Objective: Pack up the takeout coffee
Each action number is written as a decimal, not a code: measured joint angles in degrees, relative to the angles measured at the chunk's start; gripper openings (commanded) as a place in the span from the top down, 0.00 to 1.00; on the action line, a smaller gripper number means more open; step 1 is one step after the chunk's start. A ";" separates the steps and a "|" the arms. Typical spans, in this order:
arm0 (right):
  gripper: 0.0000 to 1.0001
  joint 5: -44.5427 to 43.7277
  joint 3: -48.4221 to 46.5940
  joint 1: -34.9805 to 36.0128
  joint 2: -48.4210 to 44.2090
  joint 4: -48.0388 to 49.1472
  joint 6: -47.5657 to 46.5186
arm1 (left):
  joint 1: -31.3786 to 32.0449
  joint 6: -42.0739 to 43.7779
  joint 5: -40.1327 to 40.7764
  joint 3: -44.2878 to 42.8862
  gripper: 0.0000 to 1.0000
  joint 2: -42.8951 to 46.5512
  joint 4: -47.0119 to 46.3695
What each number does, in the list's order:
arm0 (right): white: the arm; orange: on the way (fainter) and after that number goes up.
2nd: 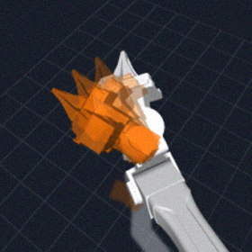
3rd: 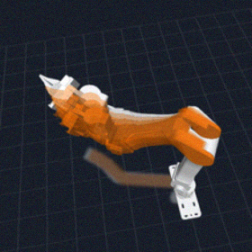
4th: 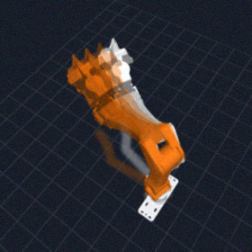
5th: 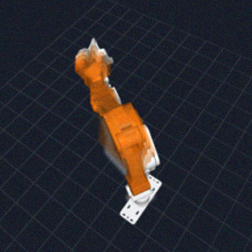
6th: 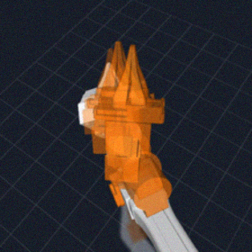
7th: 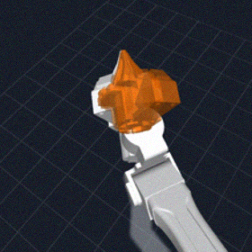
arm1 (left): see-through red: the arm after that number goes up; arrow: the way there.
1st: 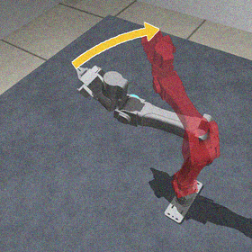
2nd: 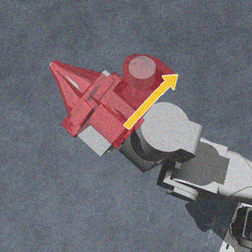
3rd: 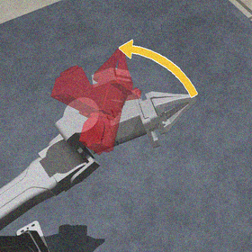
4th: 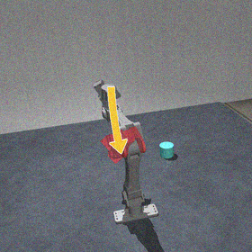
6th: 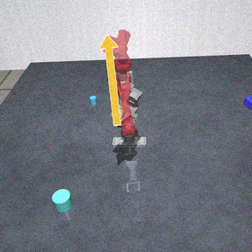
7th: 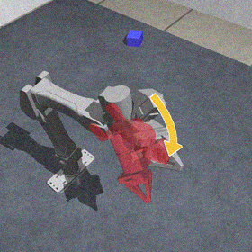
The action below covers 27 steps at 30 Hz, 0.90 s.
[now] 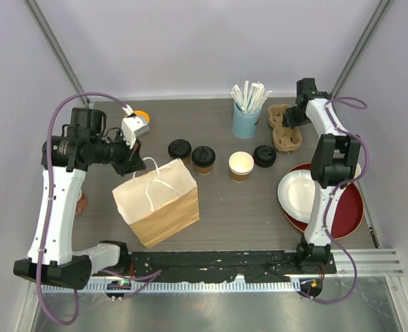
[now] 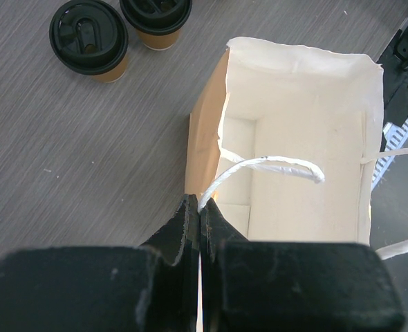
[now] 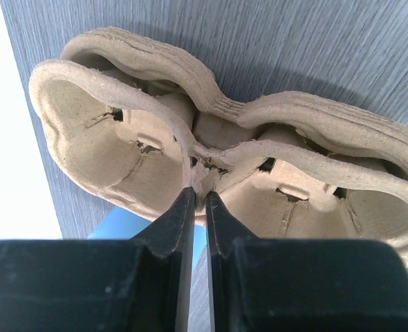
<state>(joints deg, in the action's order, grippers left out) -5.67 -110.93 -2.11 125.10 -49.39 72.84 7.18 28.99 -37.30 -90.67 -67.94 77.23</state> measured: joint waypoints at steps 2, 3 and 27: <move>0.99 -0.02 1.53 0.00 -0.87 1.25 -0.07 | 0.00 0.00 0.00 0.04 1.00 0.00 0.02; 0.99 0.00 3.04 0.00 -1.77 1.99 -0.07 | 0.00 0.00 0.00 0.04 1.00 0.00 0.02; 0.88 0.74 9.81 -0.02 -7.52 4.79 -0.04 | -0.02 0.26 0.00 0.04 1.00 0.00 0.02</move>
<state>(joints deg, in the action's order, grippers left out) -4.93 -101.12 -2.13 117.58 -44.60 72.79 7.16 29.26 -37.30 -90.63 -67.94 77.25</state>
